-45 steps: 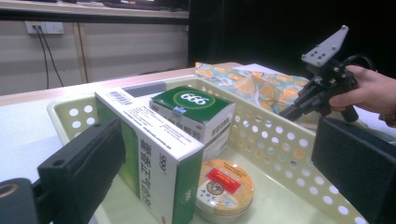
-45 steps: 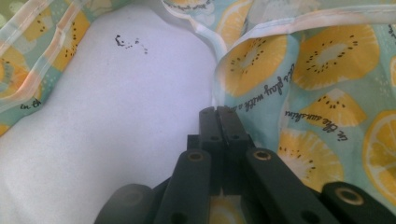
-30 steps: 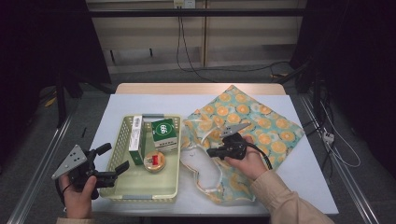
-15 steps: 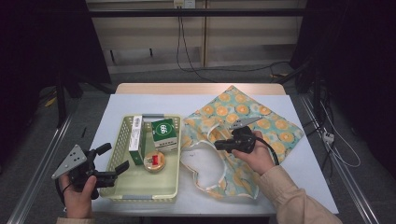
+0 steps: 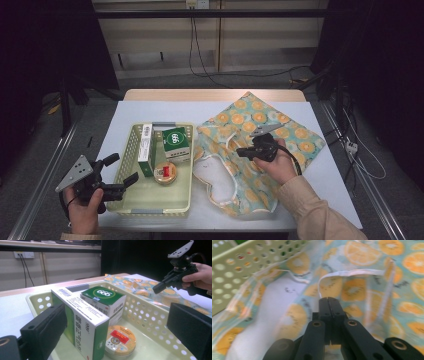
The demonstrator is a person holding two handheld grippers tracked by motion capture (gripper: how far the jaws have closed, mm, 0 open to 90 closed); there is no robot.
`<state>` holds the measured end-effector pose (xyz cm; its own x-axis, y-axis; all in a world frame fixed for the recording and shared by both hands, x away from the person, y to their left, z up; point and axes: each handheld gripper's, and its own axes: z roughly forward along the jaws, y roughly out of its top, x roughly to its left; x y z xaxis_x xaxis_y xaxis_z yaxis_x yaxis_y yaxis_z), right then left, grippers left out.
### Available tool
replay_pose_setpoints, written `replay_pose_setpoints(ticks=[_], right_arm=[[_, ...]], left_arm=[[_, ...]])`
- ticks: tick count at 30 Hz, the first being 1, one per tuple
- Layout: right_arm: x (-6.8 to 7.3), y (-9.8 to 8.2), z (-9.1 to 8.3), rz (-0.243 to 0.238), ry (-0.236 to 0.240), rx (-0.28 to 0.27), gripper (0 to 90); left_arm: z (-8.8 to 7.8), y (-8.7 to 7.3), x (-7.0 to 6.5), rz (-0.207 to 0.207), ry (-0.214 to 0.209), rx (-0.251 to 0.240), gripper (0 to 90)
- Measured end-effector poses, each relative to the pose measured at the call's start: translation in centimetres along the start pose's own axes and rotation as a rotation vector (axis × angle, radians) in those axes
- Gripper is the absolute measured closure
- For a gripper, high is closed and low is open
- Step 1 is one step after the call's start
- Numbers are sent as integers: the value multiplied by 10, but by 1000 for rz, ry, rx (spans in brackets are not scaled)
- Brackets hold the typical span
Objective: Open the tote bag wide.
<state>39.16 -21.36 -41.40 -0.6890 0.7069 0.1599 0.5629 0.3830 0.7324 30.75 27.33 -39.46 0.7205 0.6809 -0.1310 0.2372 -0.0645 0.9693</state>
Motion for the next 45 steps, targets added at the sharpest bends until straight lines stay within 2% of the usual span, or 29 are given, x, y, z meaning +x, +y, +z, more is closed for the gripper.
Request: replay_pose_setpoints(ticks=[6,8,11,16,19,21,23,25,26,28,29,30,32,34,35,39,45], right_arm=[[-35,-13,-5,78,-96,-10,900],[-46,-18,-3,97,-108,-16,900],[-54,-24,1,101,-128,-5,900],[-57,-34,10,83,-156,36,900],[-57,-36,11,66,-171,39,900],[-57,-36,9,54,-207,47,900],[-60,-36,6,73,-206,24,900],[-61,-35,1,81,-241,0,900],[-63,-35,-1,89,-242,-15,900],[-67,-34,-5,102,-232,-10,900],[-69,-33,-6,97,-215,5,900],[-70,-33,-7,91,-218,7,900],[-73,-33,-11,106,-230,-11,900],[-76,-34,-13,107,-273,-8,900],[-79,-35,-14,114,-278,-10,900],[-85,-41,-14,125,-268,1,900],[-78,-41,-12,112,-236,-5,847]], left_arm=[[0,0,-1,1,-1,-2,28],[1,0,0,3,0,1,28],[0,0,1,10,-2,8,28],[1,-1,1,11,-3,14,28],[1,-1,0,9,-4,12,28],[1,-1,0,8,-3,12,28],[1,0,0,12,-4,11,28],[1,0,0,6,-4,8,28],[1,0,0,8,-3,8,28],[1,0,0,8,-4,8,28],[1,0,0,11,-4,10,28],[1,0,0,14,-6,10,28],[1,0,0,13,-7,9,28],[2,0,0,16,-9,12,28],[1,0,0,17,-8,14,28],[1,0,0,15,-8,10,28],[2,0,0,14,-7,13,28]])
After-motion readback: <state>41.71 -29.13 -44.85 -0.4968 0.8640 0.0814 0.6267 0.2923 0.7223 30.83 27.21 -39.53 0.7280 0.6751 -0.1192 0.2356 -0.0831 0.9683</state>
